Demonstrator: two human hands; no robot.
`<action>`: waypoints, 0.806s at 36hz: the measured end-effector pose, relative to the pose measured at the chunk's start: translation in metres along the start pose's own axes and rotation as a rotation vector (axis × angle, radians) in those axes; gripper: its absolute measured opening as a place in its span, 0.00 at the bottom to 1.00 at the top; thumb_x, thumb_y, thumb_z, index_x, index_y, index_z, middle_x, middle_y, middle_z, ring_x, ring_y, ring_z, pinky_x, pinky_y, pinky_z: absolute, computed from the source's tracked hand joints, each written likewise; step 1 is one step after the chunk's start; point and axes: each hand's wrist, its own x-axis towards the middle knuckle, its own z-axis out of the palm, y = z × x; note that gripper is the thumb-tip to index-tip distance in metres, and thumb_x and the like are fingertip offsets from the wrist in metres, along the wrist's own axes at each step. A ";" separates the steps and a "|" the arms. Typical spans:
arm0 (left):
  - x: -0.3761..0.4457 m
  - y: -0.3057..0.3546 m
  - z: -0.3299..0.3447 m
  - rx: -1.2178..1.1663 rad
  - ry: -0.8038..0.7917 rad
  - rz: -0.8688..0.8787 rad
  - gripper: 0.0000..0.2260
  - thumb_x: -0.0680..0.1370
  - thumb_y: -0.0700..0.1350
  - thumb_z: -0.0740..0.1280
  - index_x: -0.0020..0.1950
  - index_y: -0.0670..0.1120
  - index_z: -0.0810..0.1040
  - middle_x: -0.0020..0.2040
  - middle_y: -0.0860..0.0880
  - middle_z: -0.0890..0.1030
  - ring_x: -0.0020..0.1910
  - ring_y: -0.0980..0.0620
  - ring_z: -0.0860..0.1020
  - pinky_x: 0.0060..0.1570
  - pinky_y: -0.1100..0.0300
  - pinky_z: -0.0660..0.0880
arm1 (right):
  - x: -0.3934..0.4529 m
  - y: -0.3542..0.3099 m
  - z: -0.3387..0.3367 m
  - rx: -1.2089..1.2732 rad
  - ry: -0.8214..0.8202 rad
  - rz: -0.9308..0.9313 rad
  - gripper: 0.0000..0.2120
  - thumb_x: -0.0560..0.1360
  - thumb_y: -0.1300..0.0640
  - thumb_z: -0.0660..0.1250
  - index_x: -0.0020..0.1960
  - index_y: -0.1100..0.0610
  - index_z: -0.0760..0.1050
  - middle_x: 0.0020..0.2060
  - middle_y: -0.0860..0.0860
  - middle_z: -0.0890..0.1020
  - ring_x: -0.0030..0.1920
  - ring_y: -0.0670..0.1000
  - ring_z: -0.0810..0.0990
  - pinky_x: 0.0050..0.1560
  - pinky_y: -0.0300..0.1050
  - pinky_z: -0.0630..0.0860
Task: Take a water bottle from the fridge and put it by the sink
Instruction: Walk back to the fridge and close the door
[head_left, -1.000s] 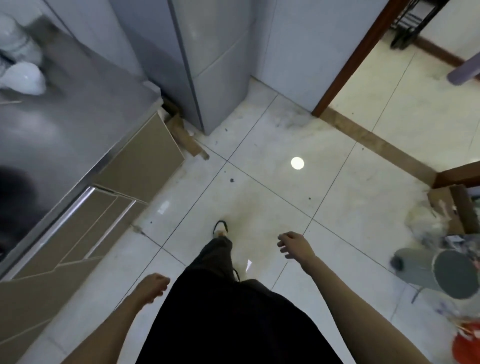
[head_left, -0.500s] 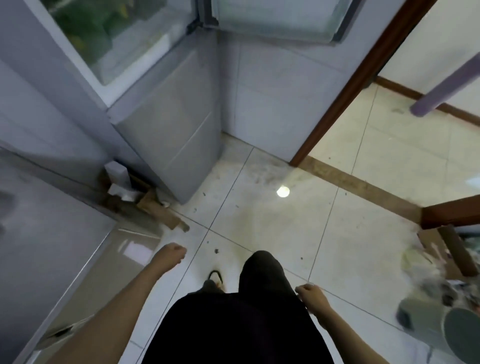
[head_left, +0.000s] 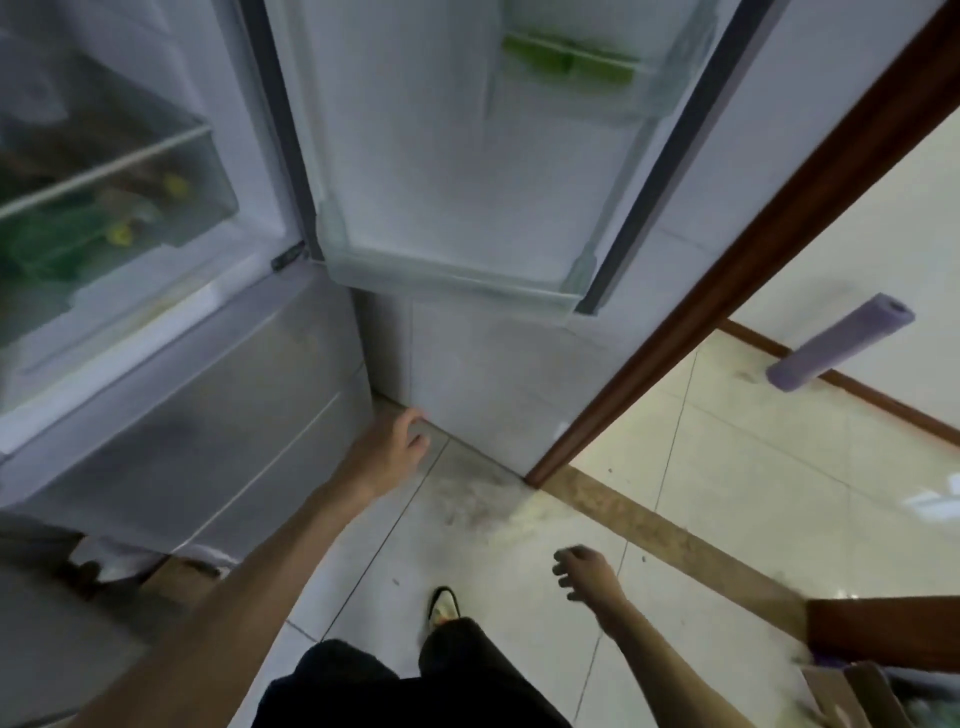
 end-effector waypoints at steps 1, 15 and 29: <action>0.021 0.025 -0.008 0.042 0.041 0.091 0.18 0.84 0.45 0.68 0.74 0.43 0.78 0.70 0.43 0.82 0.68 0.41 0.81 0.68 0.51 0.75 | 0.008 -0.029 -0.018 0.029 0.033 -0.071 0.10 0.83 0.58 0.62 0.51 0.62 0.79 0.43 0.58 0.83 0.39 0.53 0.77 0.40 0.47 0.72; 0.136 0.128 -0.017 0.586 0.381 0.447 0.22 0.77 0.51 0.72 0.70 0.47 0.79 0.65 0.46 0.84 0.68 0.42 0.81 0.78 0.34 0.63 | 0.006 -0.300 -0.163 0.390 0.425 -0.718 0.10 0.82 0.50 0.61 0.53 0.51 0.79 0.48 0.53 0.84 0.51 0.56 0.83 0.57 0.59 0.82; 0.056 0.052 -0.059 0.557 0.337 0.561 0.19 0.76 0.49 0.71 0.65 0.46 0.83 0.63 0.47 0.85 0.69 0.43 0.81 0.83 0.37 0.59 | -0.120 -0.310 -0.149 0.603 0.967 -1.328 0.23 0.82 0.47 0.62 0.74 0.46 0.59 0.71 0.46 0.68 0.72 0.46 0.70 0.71 0.51 0.73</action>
